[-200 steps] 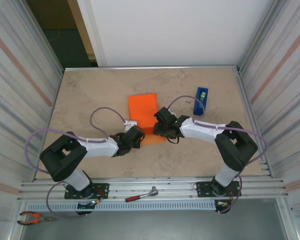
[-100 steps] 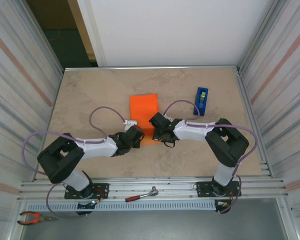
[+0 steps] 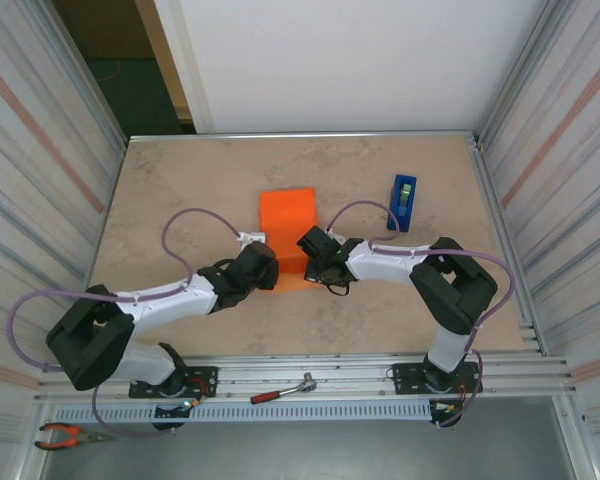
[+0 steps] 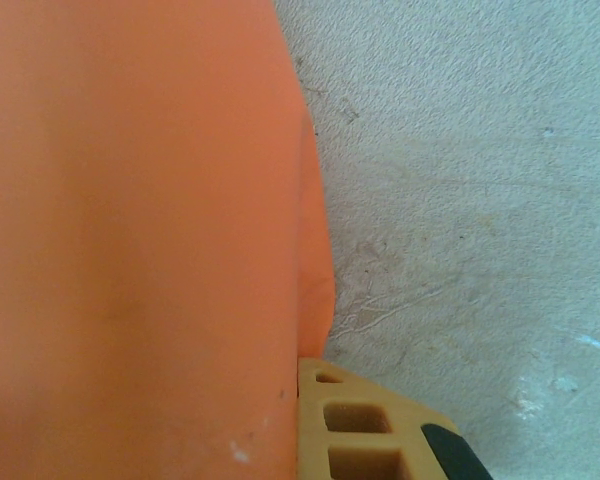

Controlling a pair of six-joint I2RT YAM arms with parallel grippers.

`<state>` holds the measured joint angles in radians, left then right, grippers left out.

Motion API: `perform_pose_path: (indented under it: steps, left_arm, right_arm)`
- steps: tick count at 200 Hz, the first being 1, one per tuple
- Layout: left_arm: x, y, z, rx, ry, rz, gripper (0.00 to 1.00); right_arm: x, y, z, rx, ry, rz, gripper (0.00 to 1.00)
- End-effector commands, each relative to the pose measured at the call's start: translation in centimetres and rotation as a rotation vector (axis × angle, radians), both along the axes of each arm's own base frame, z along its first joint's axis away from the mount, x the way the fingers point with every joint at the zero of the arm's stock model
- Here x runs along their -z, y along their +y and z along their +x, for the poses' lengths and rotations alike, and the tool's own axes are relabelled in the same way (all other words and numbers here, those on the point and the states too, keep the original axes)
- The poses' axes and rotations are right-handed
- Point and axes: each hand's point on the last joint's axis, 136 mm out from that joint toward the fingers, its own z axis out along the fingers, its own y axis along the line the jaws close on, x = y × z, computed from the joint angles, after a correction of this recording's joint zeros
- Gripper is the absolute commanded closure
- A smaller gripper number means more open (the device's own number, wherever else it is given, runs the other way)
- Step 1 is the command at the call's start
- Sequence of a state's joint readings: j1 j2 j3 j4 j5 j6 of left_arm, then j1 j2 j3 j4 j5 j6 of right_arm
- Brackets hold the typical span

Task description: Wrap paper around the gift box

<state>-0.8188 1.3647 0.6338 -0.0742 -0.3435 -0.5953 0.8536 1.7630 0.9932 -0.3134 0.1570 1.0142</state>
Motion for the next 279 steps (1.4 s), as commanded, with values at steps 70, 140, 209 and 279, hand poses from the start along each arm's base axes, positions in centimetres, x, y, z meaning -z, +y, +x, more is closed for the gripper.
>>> perform_pose_path:
  steps: [70, 140, 209, 279]
  left_arm:
    - [2.9, -0.4, 1.3, -0.101, -0.023, 0.091, 0.90]
    - [3.6, 0.1, 0.9, -0.100, -0.015, 0.109, 0.90]
    - [4.0, 0.0, 0.8, -0.080, -0.002, 0.129, 0.90]
    - [0.0, -0.3, 0.1, -0.002, -0.017, 0.034, 0.46]
  right_arm:
    - [-1.0, 1.3, -0.4, 0.000, 0.003, 0.054, 0.94]
    - [-3.2, -0.4, -0.4, -0.041, -0.010, 0.062, 0.29]
    - [-1.7, 0.8, 3.5, -0.002, -0.043, 0.038, 0.29]
    - [-2.0, 0.0, 1.5, -0.025, -0.028, 0.048, 0.30]
